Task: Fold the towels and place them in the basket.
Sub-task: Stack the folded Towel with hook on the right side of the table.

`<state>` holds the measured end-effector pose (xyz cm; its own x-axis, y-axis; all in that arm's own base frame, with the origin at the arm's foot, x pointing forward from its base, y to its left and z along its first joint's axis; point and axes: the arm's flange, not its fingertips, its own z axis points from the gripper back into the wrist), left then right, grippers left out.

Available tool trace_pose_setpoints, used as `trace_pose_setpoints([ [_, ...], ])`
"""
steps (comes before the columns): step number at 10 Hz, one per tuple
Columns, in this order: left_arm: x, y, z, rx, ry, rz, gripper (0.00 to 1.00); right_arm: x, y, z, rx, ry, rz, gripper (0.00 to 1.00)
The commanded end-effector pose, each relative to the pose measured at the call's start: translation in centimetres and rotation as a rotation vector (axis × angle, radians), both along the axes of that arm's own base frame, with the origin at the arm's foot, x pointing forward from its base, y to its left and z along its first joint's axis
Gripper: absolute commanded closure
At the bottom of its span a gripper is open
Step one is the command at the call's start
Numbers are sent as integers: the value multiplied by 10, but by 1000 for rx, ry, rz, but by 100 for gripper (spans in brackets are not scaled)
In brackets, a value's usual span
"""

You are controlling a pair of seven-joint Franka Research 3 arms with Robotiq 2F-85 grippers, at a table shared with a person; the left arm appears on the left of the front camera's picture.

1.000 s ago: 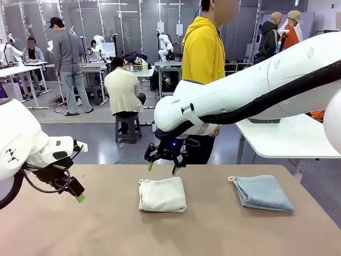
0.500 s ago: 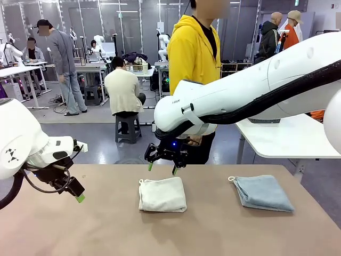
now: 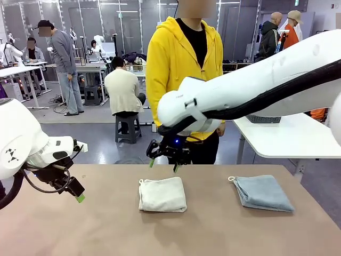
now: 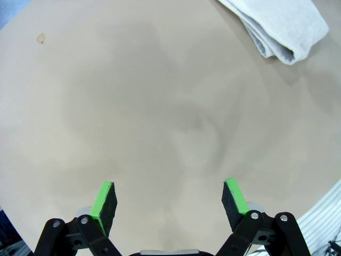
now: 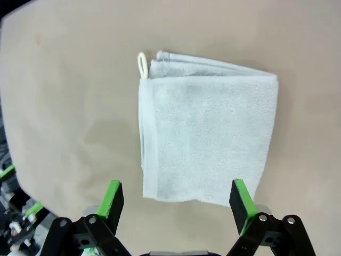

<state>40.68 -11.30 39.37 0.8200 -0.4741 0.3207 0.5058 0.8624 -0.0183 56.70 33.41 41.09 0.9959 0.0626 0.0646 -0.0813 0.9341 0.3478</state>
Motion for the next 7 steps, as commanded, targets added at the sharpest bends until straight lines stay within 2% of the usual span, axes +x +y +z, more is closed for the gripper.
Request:
trace_pose_setpoints([
  [1,2,-3,-1,9,-9,15,0,-18,-62,18,142,-10,14,0],
  [3,2,-3,-1,9,-9,15,0,-19,-98,5,216,-14,-20,0],
  [4,2,-3,-1,9,-9,15,0,-18,-112,-8,277,9,-38,0],
  [6,2,-3,-1,9,-9,15,0,-23,-132,-39,375,2,-80,0],
  [7,2,-3,-1,9,-9,15,0,-24,-138,-56,379,9,-120,0],
])
